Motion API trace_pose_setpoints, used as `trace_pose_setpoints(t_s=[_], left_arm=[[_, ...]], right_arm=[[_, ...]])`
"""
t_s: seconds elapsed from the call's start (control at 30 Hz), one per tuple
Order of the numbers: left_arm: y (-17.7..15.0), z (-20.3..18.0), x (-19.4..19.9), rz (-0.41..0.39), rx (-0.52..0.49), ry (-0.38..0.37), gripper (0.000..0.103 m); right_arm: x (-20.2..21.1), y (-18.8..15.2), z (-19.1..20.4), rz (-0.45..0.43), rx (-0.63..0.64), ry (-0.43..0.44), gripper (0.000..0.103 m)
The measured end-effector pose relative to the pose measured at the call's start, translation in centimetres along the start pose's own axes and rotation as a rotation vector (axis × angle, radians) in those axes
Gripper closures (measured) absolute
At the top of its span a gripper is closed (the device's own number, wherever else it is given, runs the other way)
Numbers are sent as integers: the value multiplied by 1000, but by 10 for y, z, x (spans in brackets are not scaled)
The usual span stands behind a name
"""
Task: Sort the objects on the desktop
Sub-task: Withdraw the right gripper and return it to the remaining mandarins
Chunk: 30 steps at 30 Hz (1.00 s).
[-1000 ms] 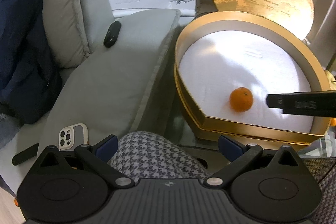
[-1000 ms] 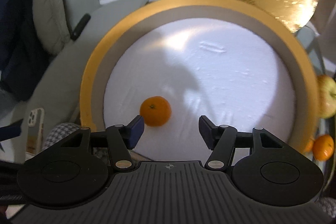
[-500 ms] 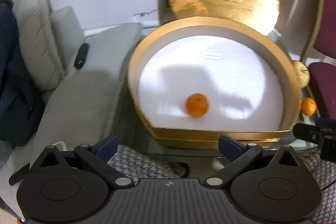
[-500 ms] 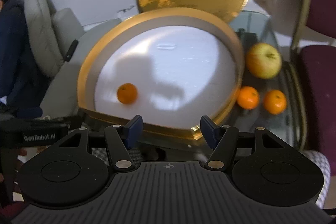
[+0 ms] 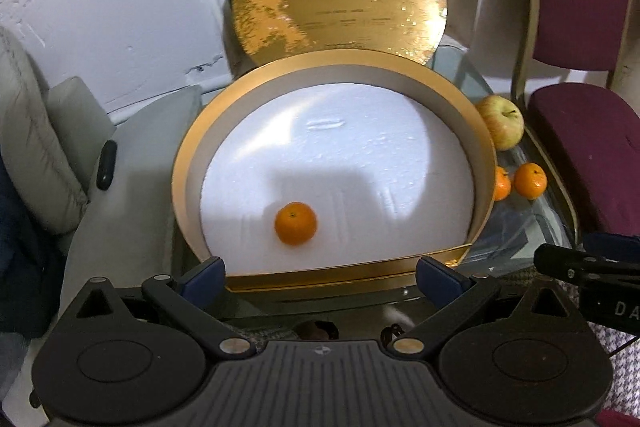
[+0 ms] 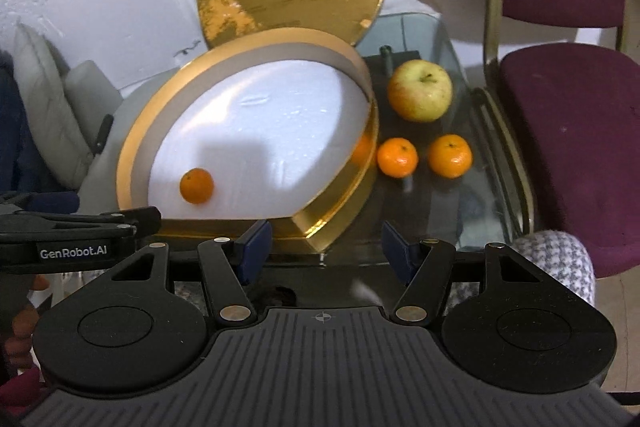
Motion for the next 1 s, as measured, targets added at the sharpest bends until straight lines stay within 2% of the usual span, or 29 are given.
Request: trace_pose_setpoints(t_s=[0.63,1.0], left_arm=[[4,-14,-11,34,-46,11,1],[8,-19,-27,68,-46,21,1]], right_arm=[[-3,0,-13,2,-25,-25,33],[-25,2,-34,19,-64,-73,33]])
Point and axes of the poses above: each gripper's, at about its wrist camera, not at the fingertips, and x roughly against the way its jaws point, z to its left, y to its top, the point moved 2 cm from there along -x, roughly the way its jaws point, and after that the axes turned 9 degrees about -y, right-handed, at the moved point
